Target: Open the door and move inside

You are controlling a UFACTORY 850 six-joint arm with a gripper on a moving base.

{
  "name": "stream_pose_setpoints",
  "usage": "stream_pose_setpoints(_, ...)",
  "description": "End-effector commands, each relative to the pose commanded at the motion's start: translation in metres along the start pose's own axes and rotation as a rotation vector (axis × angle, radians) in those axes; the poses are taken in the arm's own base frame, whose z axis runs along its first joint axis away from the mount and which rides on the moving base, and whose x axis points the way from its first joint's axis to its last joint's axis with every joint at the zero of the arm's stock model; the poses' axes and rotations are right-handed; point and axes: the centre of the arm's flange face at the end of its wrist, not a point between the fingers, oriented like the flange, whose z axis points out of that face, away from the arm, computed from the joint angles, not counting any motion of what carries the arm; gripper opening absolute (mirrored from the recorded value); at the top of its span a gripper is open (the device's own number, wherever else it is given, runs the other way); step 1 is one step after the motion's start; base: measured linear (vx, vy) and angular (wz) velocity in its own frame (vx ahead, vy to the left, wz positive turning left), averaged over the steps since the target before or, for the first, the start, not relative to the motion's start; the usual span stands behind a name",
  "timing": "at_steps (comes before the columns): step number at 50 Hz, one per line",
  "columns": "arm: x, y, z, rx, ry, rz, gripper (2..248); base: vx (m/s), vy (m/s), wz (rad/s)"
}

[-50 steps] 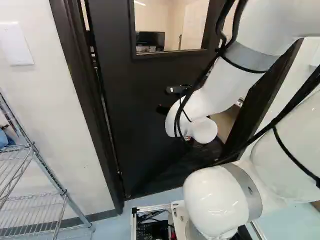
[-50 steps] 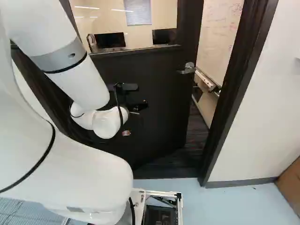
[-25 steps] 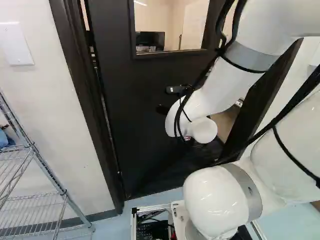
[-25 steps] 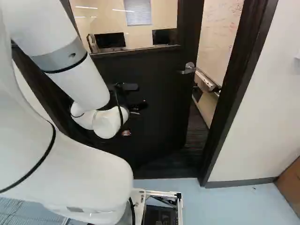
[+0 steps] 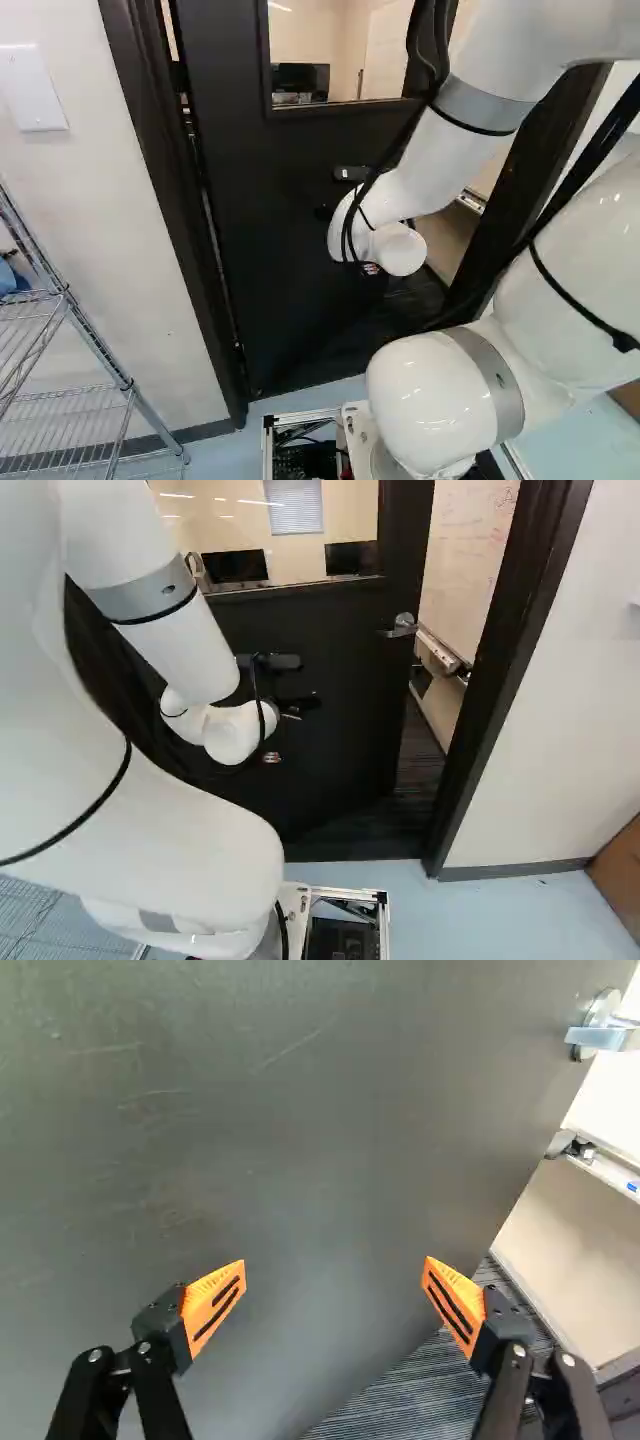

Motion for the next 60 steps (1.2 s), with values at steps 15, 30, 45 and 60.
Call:
stream_pose_setpoints(15,0.007,0.001,0.018,-0.038,-0.004,0.032,247,0.000,0.000,0.000)
stream_pose_setpoints(30,0.013,-0.003,0.036,-0.060,-0.007,0.054,247,0.000,0.000,0.000)
stream_pose_setpoints(45,0.019,-0.008,0.052,-0.078,-0.008,0.075,247,0.000,0.000,0.000)
stream_pose_setpoints(60,0.023,-0.016,0.066,-0.074,-0.008,0.080,247,0.000,0.000,0.000)
